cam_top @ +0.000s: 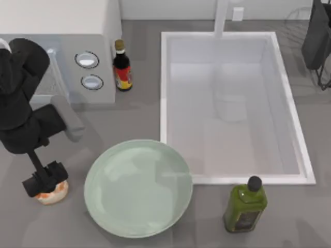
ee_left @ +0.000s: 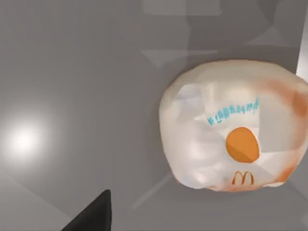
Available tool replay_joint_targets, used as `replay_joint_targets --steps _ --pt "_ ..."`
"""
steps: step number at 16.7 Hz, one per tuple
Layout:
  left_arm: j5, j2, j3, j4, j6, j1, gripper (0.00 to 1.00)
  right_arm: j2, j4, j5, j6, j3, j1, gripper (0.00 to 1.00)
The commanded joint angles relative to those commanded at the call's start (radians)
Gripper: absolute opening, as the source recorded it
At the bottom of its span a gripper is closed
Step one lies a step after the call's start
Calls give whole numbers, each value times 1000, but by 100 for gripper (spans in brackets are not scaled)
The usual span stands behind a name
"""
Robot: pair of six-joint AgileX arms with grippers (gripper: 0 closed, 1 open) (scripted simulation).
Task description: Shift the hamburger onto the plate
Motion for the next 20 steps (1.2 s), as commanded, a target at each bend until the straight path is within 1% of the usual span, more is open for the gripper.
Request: replay_joint_targets --steps 3,8,10,15,20 --pt "0 22 -22 39 3 -3 100 0 0 0 0 0 0 100" --pt "0 124 -122 254 5 -3 100 0 0 0 0 0 0 100" --pt "1 157 -153 313 5 -3 100 0 0 0 0 0 0 100" --pt "1 168 -163 329 6 -3 100 0 0 0 0 0 0 100" --pt "1 168 -163 329 6 -3 62 0 0 0 0 0 0 100"
